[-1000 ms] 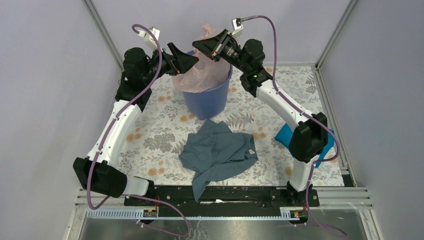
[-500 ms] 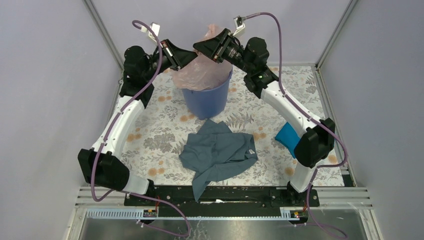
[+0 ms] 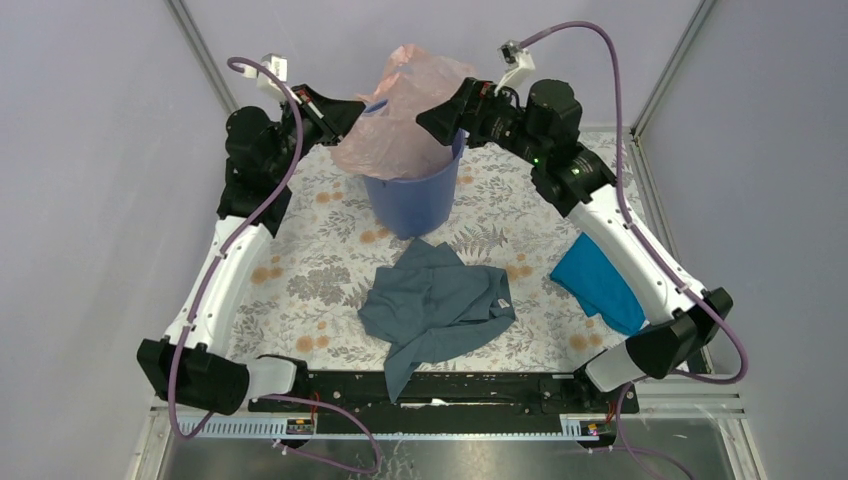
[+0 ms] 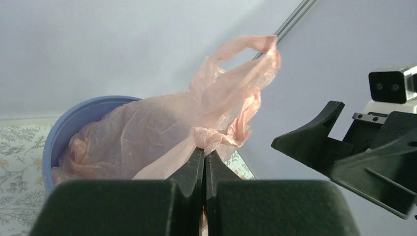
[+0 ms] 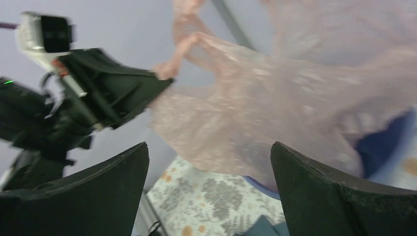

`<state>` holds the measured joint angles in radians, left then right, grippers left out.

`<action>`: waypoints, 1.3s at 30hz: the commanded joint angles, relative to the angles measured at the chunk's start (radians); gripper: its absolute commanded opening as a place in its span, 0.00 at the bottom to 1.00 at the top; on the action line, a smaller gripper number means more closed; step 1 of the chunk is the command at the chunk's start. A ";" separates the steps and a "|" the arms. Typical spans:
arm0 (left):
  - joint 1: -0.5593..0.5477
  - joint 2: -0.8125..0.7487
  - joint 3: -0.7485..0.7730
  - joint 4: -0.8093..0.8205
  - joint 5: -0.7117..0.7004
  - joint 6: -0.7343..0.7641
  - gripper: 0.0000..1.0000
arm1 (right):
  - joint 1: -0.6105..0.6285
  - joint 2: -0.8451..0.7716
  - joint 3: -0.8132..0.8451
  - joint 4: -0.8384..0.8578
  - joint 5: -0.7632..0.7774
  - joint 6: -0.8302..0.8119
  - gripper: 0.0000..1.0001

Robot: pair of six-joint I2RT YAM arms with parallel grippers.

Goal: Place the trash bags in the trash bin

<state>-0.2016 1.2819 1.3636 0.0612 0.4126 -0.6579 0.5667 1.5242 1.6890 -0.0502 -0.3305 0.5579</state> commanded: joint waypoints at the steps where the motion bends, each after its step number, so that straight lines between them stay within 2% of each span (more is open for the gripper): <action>1: 0.005 -0.042 -0.017 0.020 -0.031 -0.017 0.00 | -0.063 -0.041 0.046 -0.165 0.252 -0.104 1.00; 4: 0.005 -0.044 -0.033 0.050 0.002 -0.059 0.00 | -0.156 -0.001 0.071 -0.133 0.194 -0.007 1.00; 7: 0.005 -0.049 -0.030 0.037 -0.007 -0.062 0.00 | -0.166 0.063 0.115 -0.076 0.178 0.004 0.99; 10: 0.005 -0.054 -0.028 0.024 -0.016 -0.060 0.00 | -0.171 0.172 0.256 -0.123 0.183 -0.004 0.86; 13: 0.005 -0.067 -0.033 0.007 -0.020 -0.050 0.00 | -0.202 0.273 0.389 -0.143 0.205 0.015 0.84; 18: 0.005 -0.087 -0.054 -0.002 -0.035 -0.039 0.00 | -0.261 0.400 0.503 -0.091 0.160 0.118 0.82; 21: 0.005 -0.083 -0.059 0.009 -0.037 -0.046 0.00 | -0.258 0.454 0.514 -0.059 0.062 0.196 0.63; 25: 0.005 -0.077 -0.049 0.012 -0.043 -0.044 0.00 | -0.199 0.433 0.305 0.148 -0.044 0.363 0.49; 27: 0.005 -0.074 -0.049 0.018 -0.043 -0.048 0.00 | -0.145 0.425 0.263 0.203 -0.030 0.355 0.48; 31: 0.005 -0.043 -0.050 0.036 -0.002 -0.084 0.00 | -0.065 0.472 0.299 0.136 0.013 0.291 0.45; 36: 0.005 0.013 -0.023 0.046 0.062 -0.123 0.00 | -0.040 0.488 0.261 0.060 0.129 0.162 0.42; 39: 0.005 0.040 0.050 -0.047 0.061 -0.082 0.00 | -0.044 0.493 0.315 -0.088 0.234 0.025 0.44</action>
<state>-0.2016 1.2896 1.3205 0.0532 0.4366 -0.7563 0.5537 2.0232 1.9491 -0.0196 -0.2520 0.7612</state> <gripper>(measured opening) 0.007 0.425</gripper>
